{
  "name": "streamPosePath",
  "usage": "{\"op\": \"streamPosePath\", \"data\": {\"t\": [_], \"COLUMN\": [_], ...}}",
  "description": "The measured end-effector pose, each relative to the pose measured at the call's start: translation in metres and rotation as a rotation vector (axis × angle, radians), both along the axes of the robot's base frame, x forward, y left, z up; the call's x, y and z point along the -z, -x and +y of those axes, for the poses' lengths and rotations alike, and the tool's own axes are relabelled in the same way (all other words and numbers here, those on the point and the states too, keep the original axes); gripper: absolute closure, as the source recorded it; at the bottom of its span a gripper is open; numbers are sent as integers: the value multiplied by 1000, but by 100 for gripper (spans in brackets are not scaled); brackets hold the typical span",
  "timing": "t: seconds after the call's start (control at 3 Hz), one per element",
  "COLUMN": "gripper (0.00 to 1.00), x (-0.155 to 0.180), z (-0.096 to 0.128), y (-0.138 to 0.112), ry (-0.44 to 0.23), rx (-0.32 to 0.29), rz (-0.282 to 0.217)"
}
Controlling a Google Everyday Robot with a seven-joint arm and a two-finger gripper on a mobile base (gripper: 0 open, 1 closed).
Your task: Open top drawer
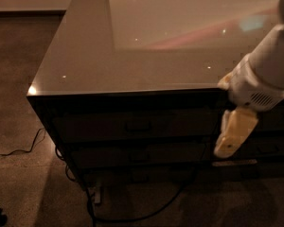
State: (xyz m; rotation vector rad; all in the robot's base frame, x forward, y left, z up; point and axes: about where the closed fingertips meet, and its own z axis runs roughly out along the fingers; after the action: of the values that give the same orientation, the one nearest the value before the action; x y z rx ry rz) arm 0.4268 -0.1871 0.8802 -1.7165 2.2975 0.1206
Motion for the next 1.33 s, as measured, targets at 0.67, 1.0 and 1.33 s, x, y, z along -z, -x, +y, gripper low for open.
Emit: {"op": "streamPosePath", "data": {"t": [0.67,1.0,1.33], "gripper": [0,0,0], "x": [114,122,136], "z": [33,36,56], "y": [-16,-15,-28], "ry": [-85,-92,-167], "rx": [1,-3,-26], "rz": [88,79,62]}}
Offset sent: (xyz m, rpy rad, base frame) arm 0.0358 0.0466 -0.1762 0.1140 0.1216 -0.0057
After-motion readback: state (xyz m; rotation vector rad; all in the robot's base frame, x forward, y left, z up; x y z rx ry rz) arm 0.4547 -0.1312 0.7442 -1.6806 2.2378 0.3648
